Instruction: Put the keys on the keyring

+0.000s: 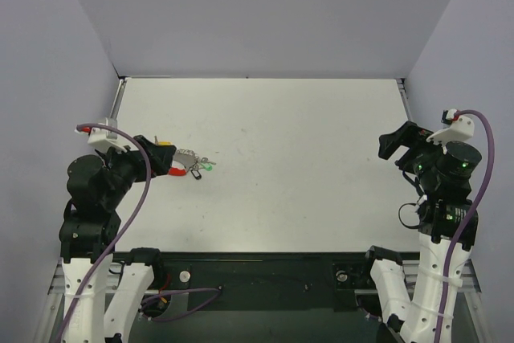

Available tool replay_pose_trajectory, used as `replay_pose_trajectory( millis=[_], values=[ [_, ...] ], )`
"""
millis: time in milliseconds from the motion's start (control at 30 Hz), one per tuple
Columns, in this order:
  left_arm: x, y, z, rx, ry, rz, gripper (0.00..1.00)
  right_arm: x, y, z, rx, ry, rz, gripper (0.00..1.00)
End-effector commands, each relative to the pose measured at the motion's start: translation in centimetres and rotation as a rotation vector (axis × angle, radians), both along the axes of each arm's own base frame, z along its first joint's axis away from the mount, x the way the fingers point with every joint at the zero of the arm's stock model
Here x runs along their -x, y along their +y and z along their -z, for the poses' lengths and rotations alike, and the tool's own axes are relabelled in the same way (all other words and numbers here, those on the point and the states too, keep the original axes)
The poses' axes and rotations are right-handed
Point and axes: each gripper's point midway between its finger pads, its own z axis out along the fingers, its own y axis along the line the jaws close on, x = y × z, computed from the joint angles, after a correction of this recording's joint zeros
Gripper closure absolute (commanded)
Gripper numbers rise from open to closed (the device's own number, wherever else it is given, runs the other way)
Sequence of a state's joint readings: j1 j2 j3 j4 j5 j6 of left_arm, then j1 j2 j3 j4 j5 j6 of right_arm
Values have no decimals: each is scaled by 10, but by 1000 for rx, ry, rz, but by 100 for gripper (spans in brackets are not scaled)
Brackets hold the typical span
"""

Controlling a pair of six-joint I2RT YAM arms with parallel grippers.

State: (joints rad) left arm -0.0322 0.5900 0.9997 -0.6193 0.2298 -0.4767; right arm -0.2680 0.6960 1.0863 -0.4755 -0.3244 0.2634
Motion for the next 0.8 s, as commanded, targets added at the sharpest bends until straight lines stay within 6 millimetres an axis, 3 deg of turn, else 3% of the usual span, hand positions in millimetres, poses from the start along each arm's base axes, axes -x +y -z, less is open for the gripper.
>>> replay_pose_trajectory(
  millis=[0, 233, 400, 567, 767],
  values=[
    [2, 1, -17, 23, -44, -20, 4, -3, 0, -2, -21, -16, 7, 15],
    [9, 15, -27, -18, -109, -86, 3, -6, 4, 4, -65, 1, -11, 15],
    [8, 2, -32, 40, -167, -30, 3, -13, 5, 7, -104, 23, -18, 15],
    [9, -6, -26, 71, -228, 6, 3, -14, 15, 11, -164, 42, -65, 14],
    [8, -4, -14, 58, -218, 0, 3, -15, 11, 12, -167, 50, -49, 14]
  ],
)
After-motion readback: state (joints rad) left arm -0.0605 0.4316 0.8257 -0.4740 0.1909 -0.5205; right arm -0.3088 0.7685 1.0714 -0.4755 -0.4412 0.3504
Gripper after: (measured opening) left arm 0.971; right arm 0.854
